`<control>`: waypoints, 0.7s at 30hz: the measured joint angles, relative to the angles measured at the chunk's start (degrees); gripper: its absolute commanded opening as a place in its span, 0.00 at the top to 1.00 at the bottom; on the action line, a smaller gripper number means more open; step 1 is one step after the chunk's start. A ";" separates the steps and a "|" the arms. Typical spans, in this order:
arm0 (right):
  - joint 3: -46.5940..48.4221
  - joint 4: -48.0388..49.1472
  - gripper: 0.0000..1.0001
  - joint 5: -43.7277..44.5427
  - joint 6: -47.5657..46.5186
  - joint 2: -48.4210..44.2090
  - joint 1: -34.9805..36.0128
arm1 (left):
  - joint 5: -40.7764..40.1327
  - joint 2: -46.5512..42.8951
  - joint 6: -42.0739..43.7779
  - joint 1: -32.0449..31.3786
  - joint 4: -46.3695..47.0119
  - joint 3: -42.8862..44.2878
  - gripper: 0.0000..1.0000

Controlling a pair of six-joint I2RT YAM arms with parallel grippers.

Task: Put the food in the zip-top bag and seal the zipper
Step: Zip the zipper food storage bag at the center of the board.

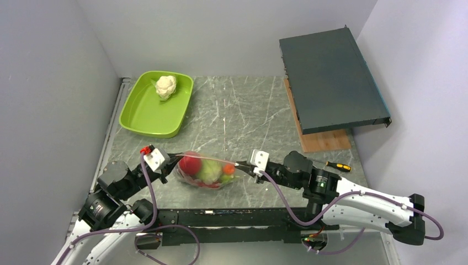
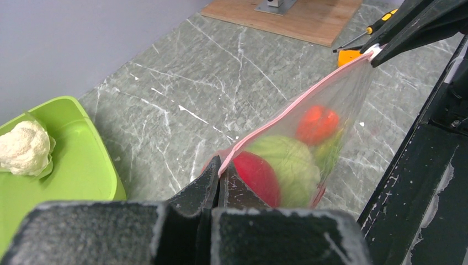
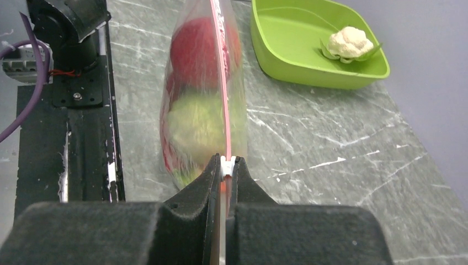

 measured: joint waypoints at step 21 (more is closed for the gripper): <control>-0.57 -13.25 1.00 5.53 3.61 -9.09 0.02 | -3.91 -2.01 1.57 -0.07 -2.03 0.00 1.00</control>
